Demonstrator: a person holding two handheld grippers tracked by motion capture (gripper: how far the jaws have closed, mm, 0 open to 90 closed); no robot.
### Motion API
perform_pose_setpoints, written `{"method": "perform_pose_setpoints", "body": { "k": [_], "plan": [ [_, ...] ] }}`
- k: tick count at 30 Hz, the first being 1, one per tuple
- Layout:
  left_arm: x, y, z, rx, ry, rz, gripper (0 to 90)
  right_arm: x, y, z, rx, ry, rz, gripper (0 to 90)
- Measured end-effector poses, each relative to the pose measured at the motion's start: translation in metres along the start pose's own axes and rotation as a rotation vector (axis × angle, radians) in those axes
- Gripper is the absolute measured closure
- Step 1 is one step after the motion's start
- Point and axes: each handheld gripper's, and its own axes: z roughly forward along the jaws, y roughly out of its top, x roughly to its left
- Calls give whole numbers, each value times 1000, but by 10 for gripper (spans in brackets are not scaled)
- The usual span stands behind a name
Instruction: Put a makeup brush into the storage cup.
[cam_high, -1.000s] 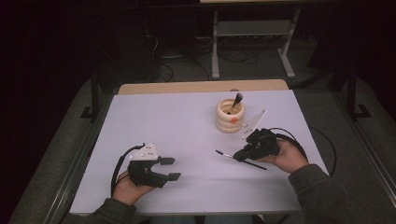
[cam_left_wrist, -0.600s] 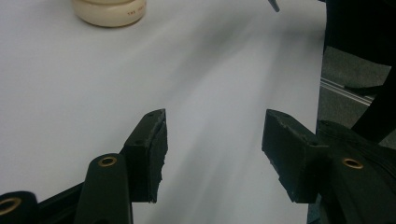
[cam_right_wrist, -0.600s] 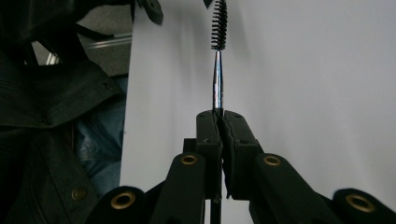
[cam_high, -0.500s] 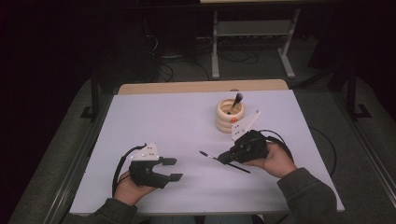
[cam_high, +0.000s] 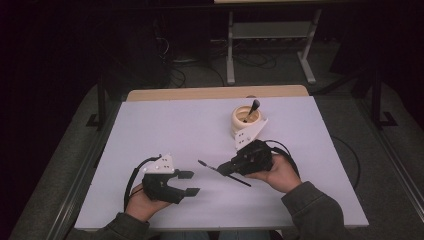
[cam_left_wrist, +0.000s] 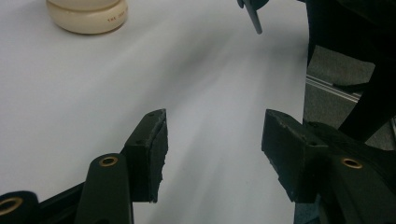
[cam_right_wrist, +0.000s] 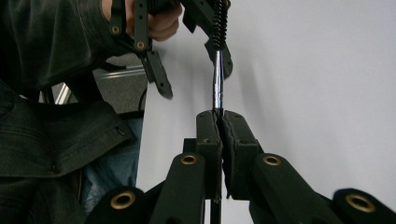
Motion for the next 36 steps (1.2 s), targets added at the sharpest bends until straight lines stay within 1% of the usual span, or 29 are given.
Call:
{"method": "perform_pose_setpoints", "body": {
  "k": [2,3,5,6,7,11,15,19,21,22,23,24,25,26,27,28,29,31,33,35,36],
  "plan": [
    [0,0,1,-3,-1,-4,406,0,1,3,-8,3,6,850],
    [-1,0,1,-4,-1,-4,406,-1,1,4,-11,2,-2,850],
    [-1,0,2,-5,-5,-3,406,0,2,6,-15,10,21,850],
    [-1,1,2,-3,-7,-3,406,-1,2,7,-24,8,10,850],
    [-1,1,2,-2,-8,3,406,0,3,8,-27,11,19,850],
    [-2,1,3,-8,-15,-12,406,2,7,10,-57,4,32,850],
    [-2,2,3,-16,-24,-23,407,4,14,13,-84,-6,29,850],
    [0,4,4,-31,-33,-35,413,4,19,20,-123,7,47,850],
    [1,6,4,-35,-37,-40,420,3,20,25,-114,-13,45,850],
    [2,7,4,-31,-35,-34,423,2,20,26,-115,-4,56,850],
    [2,7,5,-44,-38,-49,430,0,20,27,-117,-12,54,850],
    [3,8,5,-48,-43,-53,436,0,20,28,-121,-17,60,850],
    [4,9,6,-49,-44,-52,448,-1,20,29,-135,-13,72,850],
    [4,10,8,-61,-48,-68,462,-2,21,29,-144,-16,73,850],
    [5,13,10,-56,-59,-65,473,-2,21,29,-157,-20,74,850],
    [5,15,12,-59,-62,-71,487,-3,22,29,-168,-27,79,850],
    [5,17,14,-54,-61,-66,506,-3,22,28,-178,-33,81,850],
    [4,21,17,-56,-66,-71,537,-2,23,27,-204,-39,86,850],
    [5,24,19,-74,-64,-75,565,-2,23,25,-219,-52,90,850],
    [7,26,20,-92,-69,-89,574,-1,22,24,-238,-74,87,849],
    [6,26,22,-101,-66,-112,577,0,22,23,-251,-79,90,850]
  ]
}}
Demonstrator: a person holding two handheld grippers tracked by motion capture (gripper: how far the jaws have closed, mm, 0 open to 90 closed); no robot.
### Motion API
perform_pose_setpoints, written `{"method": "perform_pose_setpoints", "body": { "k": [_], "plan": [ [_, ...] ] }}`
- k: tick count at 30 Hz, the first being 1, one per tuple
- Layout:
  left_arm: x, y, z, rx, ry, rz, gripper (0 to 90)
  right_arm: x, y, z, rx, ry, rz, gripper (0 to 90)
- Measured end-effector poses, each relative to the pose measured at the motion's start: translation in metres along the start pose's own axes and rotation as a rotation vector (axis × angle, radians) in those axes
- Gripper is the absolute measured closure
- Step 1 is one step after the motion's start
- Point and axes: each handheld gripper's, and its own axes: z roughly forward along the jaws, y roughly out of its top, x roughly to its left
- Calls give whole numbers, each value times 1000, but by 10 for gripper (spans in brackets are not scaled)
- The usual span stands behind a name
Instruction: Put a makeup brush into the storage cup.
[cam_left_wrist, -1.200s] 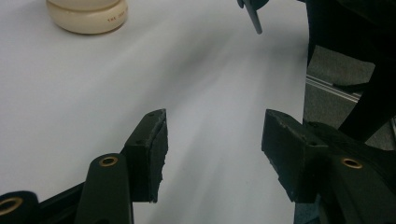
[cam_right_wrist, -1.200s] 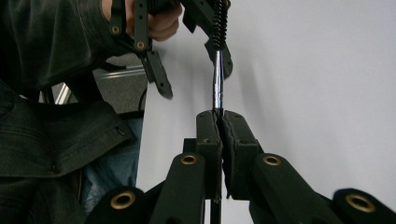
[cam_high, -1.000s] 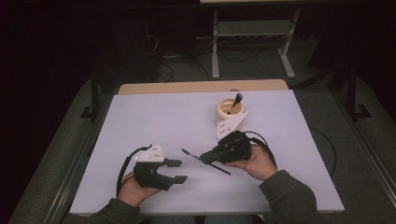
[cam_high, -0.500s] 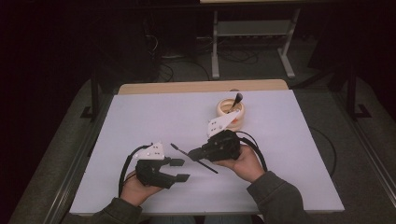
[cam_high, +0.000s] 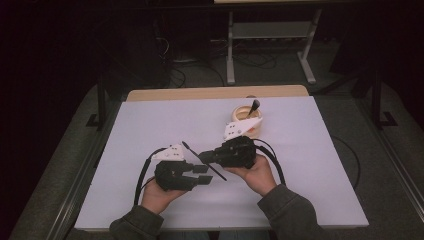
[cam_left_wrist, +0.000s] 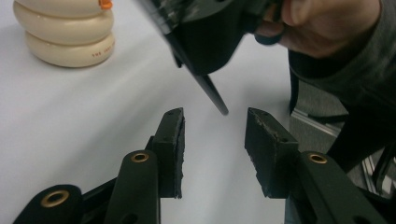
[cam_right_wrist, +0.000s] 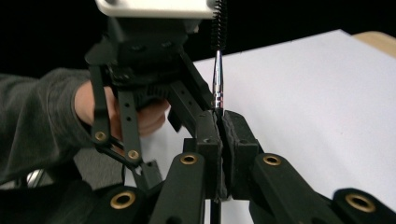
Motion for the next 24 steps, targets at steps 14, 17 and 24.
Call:
{"method": "perform_pose_setpoints", "body": {
  "k": [14,17,24],
  "plan": [
    [4,7,6,-36,-9,-84,725,10,-10,1,-91,-53,-17,849],
    [5,7,6,-45,-20,-87,779,12,-12,1,-97,-62,-35,849],
    [6,8,6,-5,-5,-58,850,13,-16,-2,-84,-71,-38,843]
  ]
}}
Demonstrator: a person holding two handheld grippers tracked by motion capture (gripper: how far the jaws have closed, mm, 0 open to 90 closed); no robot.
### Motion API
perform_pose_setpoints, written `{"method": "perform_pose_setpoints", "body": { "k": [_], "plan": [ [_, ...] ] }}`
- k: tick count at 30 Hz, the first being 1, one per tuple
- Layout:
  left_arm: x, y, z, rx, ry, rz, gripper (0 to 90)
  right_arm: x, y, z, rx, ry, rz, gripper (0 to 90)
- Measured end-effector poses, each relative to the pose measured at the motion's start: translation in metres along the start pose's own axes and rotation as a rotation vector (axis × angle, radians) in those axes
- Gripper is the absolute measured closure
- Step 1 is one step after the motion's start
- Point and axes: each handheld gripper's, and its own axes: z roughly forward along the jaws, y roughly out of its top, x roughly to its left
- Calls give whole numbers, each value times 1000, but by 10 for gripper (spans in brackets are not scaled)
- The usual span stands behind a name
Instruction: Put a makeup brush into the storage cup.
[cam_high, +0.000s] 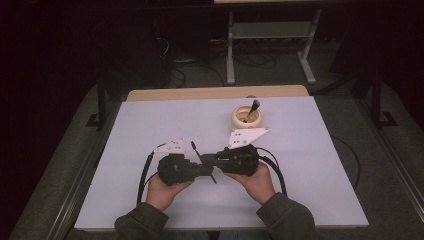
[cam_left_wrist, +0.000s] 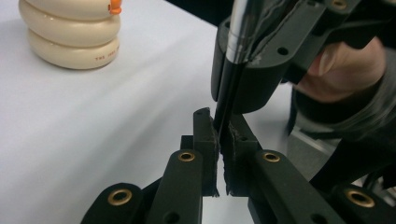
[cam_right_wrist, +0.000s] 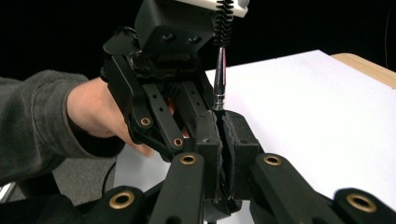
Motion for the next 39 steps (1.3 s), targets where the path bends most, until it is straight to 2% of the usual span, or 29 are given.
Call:
{"method": "perform_pose_setpoints", "body": {
  "k": [1,3,5,8,11,13,15,17,20,24,33,39],
  "plan": [
    [-1,1,0,12,10,15,850,1,0,0,8,-3,-3,836],
    [-2,3,0,31,16,22,852,2,1,-1,30,-23,-9,757],
    [-5,5,0,46,32,37,853,2,3,-1,48,-10,5,691],
    [-7,8,1,77,49,66,853,3,6,0,84,-13,4,686],
    [-10,8,3,100,58,79,853,4,10,1,100,-9,8,688],
    [-12,9,4,114,62,93,853,4,13,2,124,-14,12,723],
    [-13,8,5,117,60,96,852,3,13,1,121,-3,24,792],
    [-12,8,6,124,57,93,852,3,13,1,131,14,19,837],
    [-11,7,7,138,56,95,844,3,13,3,148,13,20,846],
    [-11,3,6,149,61,76,746,-3,11,-1,148,18,44,847],
    [-6,-6,-1,151,77,67,701,-19,4,-14,147,-16,107,848],
    [-4,-12,-7,144,83,57,682,-26,-1,-20,165,-35,124,848]
  ]
}}
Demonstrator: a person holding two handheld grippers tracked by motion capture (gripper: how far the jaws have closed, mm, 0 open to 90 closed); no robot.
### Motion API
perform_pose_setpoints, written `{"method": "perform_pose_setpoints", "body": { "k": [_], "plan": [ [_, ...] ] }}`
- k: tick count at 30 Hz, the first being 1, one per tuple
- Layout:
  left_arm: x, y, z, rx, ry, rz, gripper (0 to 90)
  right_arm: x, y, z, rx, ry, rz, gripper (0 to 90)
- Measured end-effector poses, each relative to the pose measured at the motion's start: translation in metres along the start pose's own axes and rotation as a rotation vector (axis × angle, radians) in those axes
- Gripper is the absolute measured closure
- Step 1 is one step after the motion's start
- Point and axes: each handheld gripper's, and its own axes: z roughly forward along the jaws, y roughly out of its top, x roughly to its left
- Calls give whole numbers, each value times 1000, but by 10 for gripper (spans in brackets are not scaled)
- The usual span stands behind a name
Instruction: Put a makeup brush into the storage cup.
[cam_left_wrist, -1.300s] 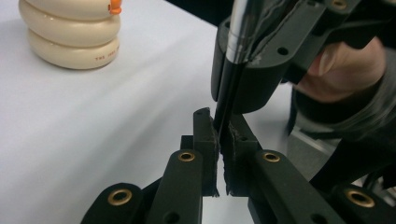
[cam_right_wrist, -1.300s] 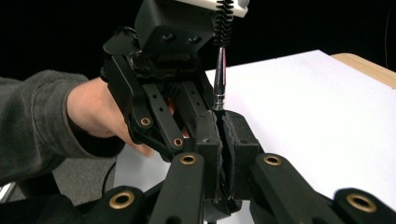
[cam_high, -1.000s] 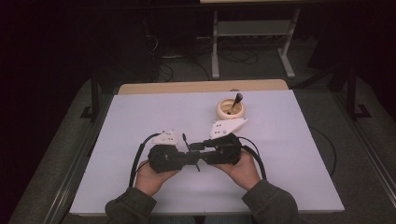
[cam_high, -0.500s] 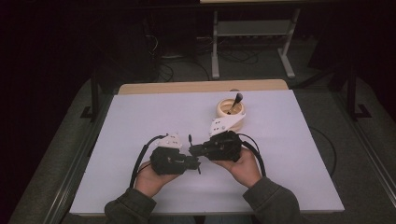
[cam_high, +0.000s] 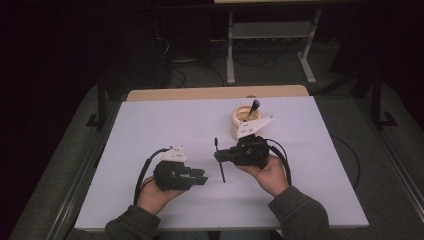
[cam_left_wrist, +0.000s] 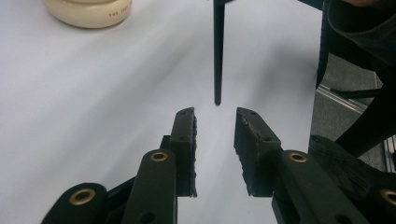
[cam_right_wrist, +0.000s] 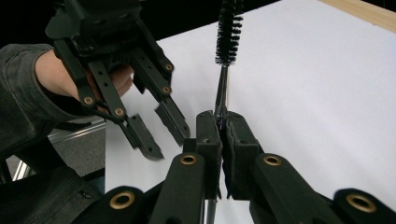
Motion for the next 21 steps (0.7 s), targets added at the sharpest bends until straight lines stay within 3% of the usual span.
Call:
{"method": "perform_pose_setpoints", "body": {
  "k": [9,21],
  "plan": [
    [3,-7,-8,1,20,-5,669,-11,-5,-11,15,-24,34,847],
    [8,-20,-17,-12,45,-11,656,-26,-9,-31,-7,-61,65,848]
  ]
}}
